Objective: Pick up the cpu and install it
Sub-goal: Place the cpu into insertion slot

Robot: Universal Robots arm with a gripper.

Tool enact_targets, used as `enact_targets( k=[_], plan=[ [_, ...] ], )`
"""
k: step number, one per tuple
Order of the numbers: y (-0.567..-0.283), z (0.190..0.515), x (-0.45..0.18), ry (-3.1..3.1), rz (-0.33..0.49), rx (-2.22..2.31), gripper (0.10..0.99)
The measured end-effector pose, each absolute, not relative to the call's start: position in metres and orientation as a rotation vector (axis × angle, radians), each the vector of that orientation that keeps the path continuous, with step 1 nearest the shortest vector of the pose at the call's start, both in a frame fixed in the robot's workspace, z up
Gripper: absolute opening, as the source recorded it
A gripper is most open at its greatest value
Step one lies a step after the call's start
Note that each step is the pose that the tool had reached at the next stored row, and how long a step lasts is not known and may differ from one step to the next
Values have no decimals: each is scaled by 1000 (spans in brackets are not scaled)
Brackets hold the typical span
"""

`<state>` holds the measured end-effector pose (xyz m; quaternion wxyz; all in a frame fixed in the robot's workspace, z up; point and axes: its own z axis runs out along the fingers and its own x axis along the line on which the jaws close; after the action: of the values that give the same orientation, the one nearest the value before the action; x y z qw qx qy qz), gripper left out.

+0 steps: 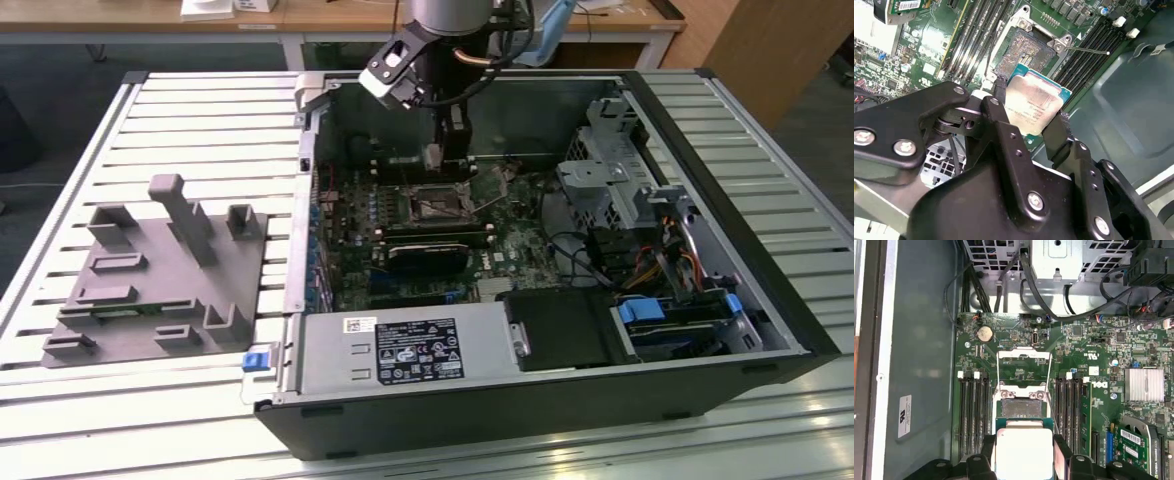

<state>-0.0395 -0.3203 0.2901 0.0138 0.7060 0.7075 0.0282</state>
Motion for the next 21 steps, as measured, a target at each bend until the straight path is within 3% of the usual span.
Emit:
enact_targets(
  k=[21],
  plan=[
    [-320,273,-39,2204,88,2199,541]
  ],
)
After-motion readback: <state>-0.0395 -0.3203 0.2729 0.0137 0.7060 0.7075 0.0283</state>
